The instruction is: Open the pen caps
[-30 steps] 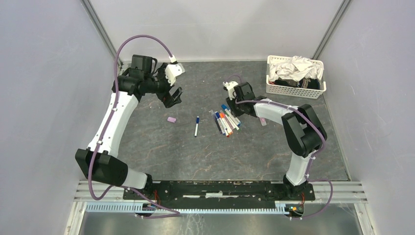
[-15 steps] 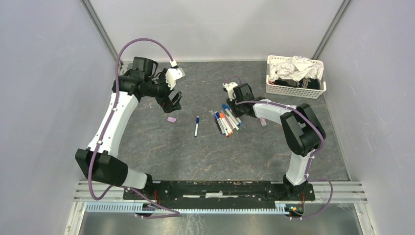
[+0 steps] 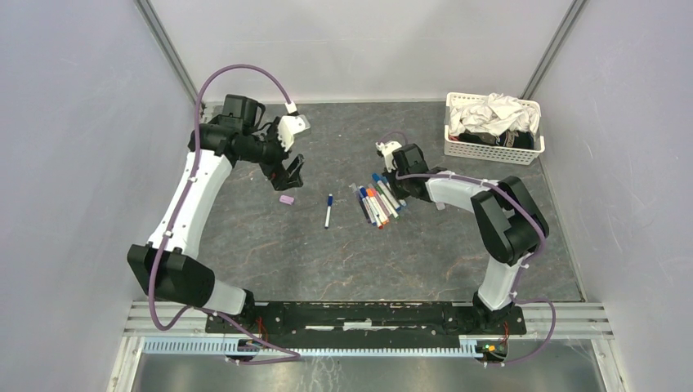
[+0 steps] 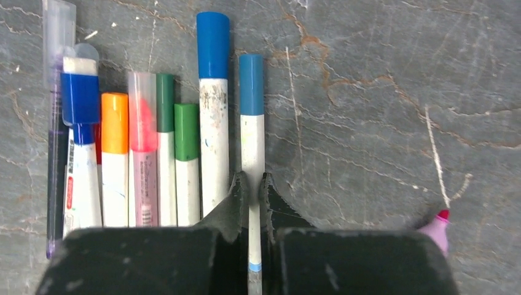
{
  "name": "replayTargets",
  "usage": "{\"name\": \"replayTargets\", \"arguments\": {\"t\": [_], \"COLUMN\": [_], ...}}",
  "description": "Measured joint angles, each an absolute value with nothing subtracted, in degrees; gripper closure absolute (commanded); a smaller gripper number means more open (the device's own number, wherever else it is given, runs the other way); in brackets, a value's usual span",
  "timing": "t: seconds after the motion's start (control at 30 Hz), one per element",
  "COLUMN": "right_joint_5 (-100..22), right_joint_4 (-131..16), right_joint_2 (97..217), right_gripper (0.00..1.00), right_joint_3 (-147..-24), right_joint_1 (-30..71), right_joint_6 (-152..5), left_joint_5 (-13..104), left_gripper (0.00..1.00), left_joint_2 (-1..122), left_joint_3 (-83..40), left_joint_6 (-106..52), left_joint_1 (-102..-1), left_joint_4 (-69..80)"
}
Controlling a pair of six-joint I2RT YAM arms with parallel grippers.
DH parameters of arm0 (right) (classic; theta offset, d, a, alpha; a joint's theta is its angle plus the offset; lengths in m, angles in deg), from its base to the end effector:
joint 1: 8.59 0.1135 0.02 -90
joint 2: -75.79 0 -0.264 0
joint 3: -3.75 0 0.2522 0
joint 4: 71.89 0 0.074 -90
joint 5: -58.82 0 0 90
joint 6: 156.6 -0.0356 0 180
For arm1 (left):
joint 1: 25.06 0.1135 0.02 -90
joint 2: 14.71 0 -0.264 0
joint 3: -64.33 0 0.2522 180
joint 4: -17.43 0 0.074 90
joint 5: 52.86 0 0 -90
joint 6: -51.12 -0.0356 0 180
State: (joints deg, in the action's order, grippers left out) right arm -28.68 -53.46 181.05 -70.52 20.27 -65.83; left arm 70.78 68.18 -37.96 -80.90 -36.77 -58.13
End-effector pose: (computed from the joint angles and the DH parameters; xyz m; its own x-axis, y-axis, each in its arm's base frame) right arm 0.3309 0.1806 0.1551 -0.6590 -0.3785 -0.6500 -0.4663 0.8837 -0.0419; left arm 0.2730 -0.0767 0.3732 -0.2889 0.6290 -0.7217 0.8944 0.4463 0.0309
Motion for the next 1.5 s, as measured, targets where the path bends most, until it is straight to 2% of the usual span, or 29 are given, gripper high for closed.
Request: {"name": "replayTargets", "arguments": {"t": [0.13, 0.3, 0.47, 0.67, 0.93, 1.07, 1.17, 1.33, 1.43, 1.5], "right_joint_5": [-28.97, -35.00, -49.53, -70.95, -85.55, -89.14, -90.86, -92.61, -93.88, -94.23], "right_joint_4": [-49.83, -47.80, -47.64, -42.84, -41.20, -42.66, -42.99, -42.60, -42.22, -42.03], "right_joint_2": [178.29, 172.02, 167.19, 169.51, 173.88, 174.84, 176.24, 178.51, 179.28, 179.56], "right_gripper": [1.00, 1.00, 1.00, 1.00, 1.00, 1.00, 1.00, 1.00, 0.99, 0.91], "right_joint_3": [-71.41, -74.87, -75.70, -78.08, -83.68, -84.70, -85.60, -86.39, -86.65, -86.74], "right_joint_1": [20.01, 19.83, 20.38, 26.02, 29.39, 29.39, 29.39, 29.39, 29.47, 29.65], "right_joint_6": [-65.87, -66.42, -67.60, -66.90, -68.65, -71.05, -71.90, -72.49, -72.60, -72.65], "left_joint_5": [72.01, 75.29, 78.74, 80.14, 78.65, 77.52, 77.04, 76.07, 75.18, 74.43], "left_gripper": [0.00, 0.00, 0.00, 0.00, 0.06, 0.17, 0.31, 0.60, 0.90, 0.98], "left_joint_2": [68.40, 68.62, 68.95, 69.10, 68.88, 67.77, 66.76, 66.11, 66.02, 65.63], "left_joint_3": [-37.96, -37.96, -36.71, -34.13, -29.57, -27.34, -26.24, -25.83, -25.33, -24.50], "left_joint_6": [-82.52, -88.16, -96.12, -104.55, -110.13, -111.11, -111.26, -111.70, -112.09, -112.55], "left_joint_1": [-36.75, -36.77, -36.83, -38.49, -45.53, -47.35, -48.42, -50.12, -50.78, -51.19], "left_joint_4": [-59.29, -61.89, -64.84, -66.70, -67.00, -66.89, -66.39, -65.78, -64.38, -63.88]}}
